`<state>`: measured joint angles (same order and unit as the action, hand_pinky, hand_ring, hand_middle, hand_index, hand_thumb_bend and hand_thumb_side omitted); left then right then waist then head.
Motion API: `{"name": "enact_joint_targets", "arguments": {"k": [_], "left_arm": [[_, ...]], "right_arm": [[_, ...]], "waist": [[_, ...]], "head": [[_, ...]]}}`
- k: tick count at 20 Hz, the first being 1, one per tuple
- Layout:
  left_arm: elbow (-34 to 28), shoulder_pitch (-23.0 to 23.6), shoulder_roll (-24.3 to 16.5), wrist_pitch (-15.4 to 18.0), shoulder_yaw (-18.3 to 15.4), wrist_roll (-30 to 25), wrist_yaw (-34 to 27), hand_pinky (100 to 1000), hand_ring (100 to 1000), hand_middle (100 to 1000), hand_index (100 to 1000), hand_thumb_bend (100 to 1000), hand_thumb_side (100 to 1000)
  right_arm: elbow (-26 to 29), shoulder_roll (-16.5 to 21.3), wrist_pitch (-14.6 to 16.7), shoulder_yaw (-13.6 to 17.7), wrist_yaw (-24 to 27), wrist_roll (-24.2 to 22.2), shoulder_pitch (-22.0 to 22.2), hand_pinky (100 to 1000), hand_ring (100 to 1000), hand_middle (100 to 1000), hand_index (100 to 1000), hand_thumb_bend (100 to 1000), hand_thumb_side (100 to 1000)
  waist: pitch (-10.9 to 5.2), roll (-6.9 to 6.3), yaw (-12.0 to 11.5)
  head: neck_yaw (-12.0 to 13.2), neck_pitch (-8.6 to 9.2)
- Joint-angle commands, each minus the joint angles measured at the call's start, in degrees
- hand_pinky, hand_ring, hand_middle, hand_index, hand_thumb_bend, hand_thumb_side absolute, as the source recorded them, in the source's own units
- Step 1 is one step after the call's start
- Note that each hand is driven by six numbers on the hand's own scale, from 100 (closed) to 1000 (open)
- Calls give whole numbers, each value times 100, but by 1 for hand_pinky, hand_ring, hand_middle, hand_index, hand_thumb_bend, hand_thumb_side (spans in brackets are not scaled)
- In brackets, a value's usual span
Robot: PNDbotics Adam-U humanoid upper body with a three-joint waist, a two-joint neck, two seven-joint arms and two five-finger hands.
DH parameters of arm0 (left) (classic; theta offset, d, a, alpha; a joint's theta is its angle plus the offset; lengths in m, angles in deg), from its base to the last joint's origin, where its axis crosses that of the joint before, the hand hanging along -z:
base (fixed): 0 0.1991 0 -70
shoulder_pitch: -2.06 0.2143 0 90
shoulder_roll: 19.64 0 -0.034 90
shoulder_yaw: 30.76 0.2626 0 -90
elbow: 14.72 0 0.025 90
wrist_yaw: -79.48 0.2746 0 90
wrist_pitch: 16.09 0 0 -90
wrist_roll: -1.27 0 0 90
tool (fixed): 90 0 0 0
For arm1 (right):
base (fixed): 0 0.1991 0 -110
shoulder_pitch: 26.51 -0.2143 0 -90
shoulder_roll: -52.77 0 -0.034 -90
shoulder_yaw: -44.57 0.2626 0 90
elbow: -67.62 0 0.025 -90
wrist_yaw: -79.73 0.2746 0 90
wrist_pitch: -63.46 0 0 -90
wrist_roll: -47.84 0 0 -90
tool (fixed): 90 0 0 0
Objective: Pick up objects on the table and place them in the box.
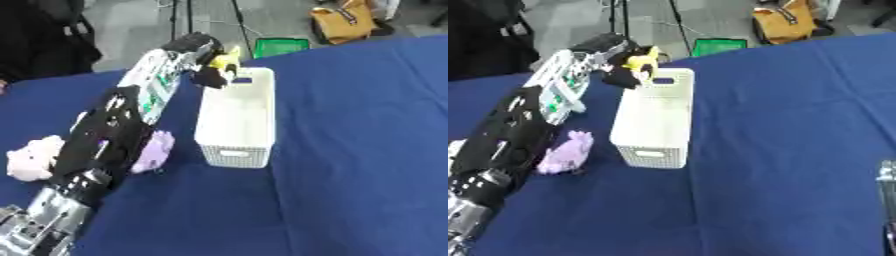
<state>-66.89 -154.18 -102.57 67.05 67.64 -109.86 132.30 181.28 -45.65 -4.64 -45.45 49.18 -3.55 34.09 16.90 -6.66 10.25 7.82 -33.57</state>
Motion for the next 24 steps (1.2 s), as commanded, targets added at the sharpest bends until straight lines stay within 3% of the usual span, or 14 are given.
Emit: {"name": "enact_joint_targets", "arguments": {"k": [1,9,10,15,16,24], "left_arm": [[206,-189,4,-6,-152,269,-7,100,261,327,542,100,460],[742,-249,114,112,-343,398,-306,160,317,365,578,100,524],[779,-258,106,117,-354,367,-332,215,370,418,622,100,578],[892,-287,77,143,-371,140,-311,321,468,524,704,100,654],[899,-290,72,162,-370,82,-288,365,513,589,745,100,683],[850,-318,27,294,-375,-291,-153,424,570,713,807,181,716]], "right_arm": [[93,-3,32,-9,61,-5,-115,844,894,707,756,100,991],[93,-38,74,-46,106,-23,-217,844,894,707,757,100,990],[93,-39,78,-49,111,-25,-226,844,894,707,757,100,990],[93,-48,92,-60,127,-36,-243,843,894,707,756,100,990],[93,-49,93,-62,128,-39,-242,843,894,707,756,100,990],[93,-51,79,-58,136,-45,-210,843,895,706,755,100,988]], "waist": [[-74,31,33],[13,-16,166],[20,-21,181],[30,-35,185],[28,-35,178],[-5,-15,139]], "head": [[66,112],[119,79],[120,65],[112,46],[108,45],[81,25]]}}
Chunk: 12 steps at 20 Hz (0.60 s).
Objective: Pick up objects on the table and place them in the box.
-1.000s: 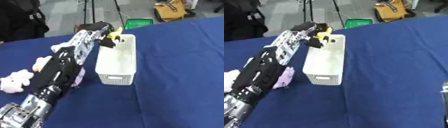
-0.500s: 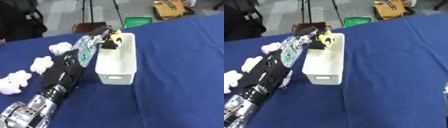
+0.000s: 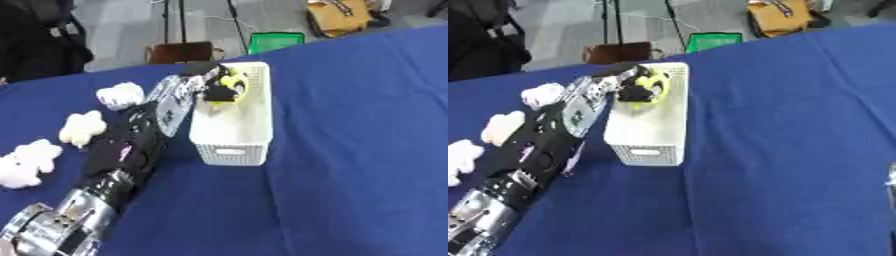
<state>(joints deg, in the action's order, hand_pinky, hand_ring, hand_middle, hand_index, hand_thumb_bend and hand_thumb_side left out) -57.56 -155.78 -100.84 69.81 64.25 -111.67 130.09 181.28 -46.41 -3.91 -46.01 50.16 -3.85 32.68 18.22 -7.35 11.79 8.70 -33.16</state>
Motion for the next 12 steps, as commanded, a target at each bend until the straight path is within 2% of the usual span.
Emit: {"name": "enact_joint_targets", "arguments": {"k": [1,4,9,10,12], "left_arm": [[-91,-165,-152,20,-27,-170,101,424,570,713,807,181,716],[-121,-180,-172,-18,-12,-388,192,487,625,782,850,208,725],[-213,-195,-207,-66,-2,-840,276,514,652,798,857,230,725],[-239,-202,-220,-68,11,-912,291,568,697,826,890,253,734],[-324,-228,-258,-68,56,-1119,348,570,699,827,892,253,737]], "right_arm": [[93,24,0,1,38,-13,-58,843,895,706,755,100,988],[93,21,-5,-1,36,-15,-37,843,895,706,754,100,989],[93,17,-18,8,32,-9,8,843,895,706,753,100,988],[93,15,-22,9,32,-9,22,843,896,705,751,100,986],[93,9,-34,12,31,-11,62,843,896,704,751,100,986]], "waist": [[-147,58,-27],[-177,66,-58],[-228,81,-105],[-246,85,-124],[-286,97,-176]], "head": [[-10,-27],[-13,-50],[-39,-83],[-47,-97],[-72,-127]]}}
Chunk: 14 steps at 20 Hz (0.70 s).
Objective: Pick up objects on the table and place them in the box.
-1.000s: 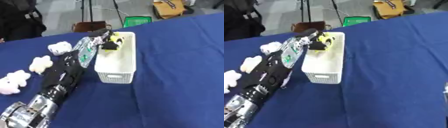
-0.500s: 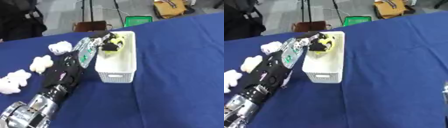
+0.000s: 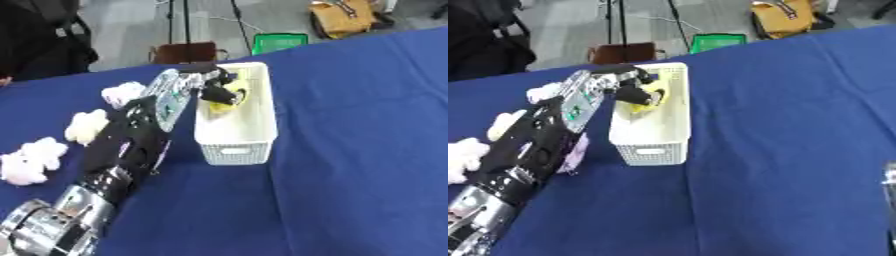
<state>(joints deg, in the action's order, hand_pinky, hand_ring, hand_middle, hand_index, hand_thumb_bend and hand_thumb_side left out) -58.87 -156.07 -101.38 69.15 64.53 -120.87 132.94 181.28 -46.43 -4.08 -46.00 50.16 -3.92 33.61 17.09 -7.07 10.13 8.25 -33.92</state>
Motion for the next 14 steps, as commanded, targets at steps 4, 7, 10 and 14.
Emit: {"name": "enact_joint_targets", "arguments": {"k": [4,7,10,14], "left_arm": [[-371,-218,-241,-11,63,-417,153,602,732,860,966,284,749],[-511,-237,-259,15,79,-500,176,597,724,853,965,281,747],[-615,-241,-271,31,91,-530,148,595,725,859,977,288,753],[-705,-244,-285,29,104,-499,120,593,724,858,989,291,756]], "right_arm": [[93,5,-26,9,32,-6,-2,843,896,703,749,100,984],[93,-2,-37,8,37,-9,14,843,896,702,748,100,983],[93,-11,-42,6,39,-11,25,843,896,700,747,100,981],[93,-15,-45,9,43,-1,28,843,896,700,747,100,980]], "waist": [[-205,83,-51],[-223,94,-64],[-233,99,-70],[-241,106,-73]], "head": [[-45,-68],[-47,-68],[-48,-64],[-42,-48]]}}
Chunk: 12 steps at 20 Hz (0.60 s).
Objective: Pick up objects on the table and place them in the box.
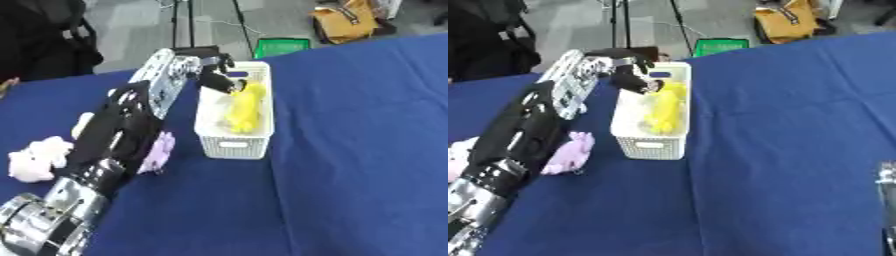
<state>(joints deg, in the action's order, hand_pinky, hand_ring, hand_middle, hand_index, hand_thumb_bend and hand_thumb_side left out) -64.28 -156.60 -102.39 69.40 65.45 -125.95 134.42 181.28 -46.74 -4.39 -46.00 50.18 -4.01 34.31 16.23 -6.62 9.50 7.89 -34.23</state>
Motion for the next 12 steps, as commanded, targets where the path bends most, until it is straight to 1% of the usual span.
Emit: {"name": "enact_joint_targets", "arguments": {"k": [1,4,7,8,9,10,12], "left_arm": [[-191,-193,-179,15,14,11,-56,586,717,847,978,292,760],[-249,-191,-182,12,33,-23,-148,584,715,845,977,290,761],[-257,-177,-179,-31,28,-36,-225,568,698,816,967,278,765],[-256,-173,-179,-47,29,-35,-248,551,662,726,953,249,780],[-226,-156,-169,-81,12,-47,-298,535,634,681,945,253,777],[-197,-150,-163,-113,-1,-62,-357,531,632,682,944,256,775],[-169,-143,-163,-143,-8,-81,-472,531,641,732,932,267,765]], "right_arm": [[93,15,-20,11,42,13,-39,842,897,699,746,100,978],[93,19,-32,10,45,25,-41,842,897,699,747,100,980],[93,23,-34,11,42,39,-50,842,897,699,747,100,980],[93,24,-35,12,41,43,-51,842,898,699,746,100,978],[93,24,-36,12,41,48,-54,842,898,700,746,100,978],[93,24,-38,11,41,52,-56,842,898,700,746,100,978],[93,24,-41,10,40,57,-56,842,898,699,746,100,975]], "waist": [[-155,65,-13],[-150,73,-21],[-144,80,-16],[-141,81,-16],[-132,83,-12],[-127,84,-10],[-125,86,-8]], "head": [[-4,-16],[1,-21],[3,-16],[2,-14],[4,-8],[5,-5],[4,-2]]}}
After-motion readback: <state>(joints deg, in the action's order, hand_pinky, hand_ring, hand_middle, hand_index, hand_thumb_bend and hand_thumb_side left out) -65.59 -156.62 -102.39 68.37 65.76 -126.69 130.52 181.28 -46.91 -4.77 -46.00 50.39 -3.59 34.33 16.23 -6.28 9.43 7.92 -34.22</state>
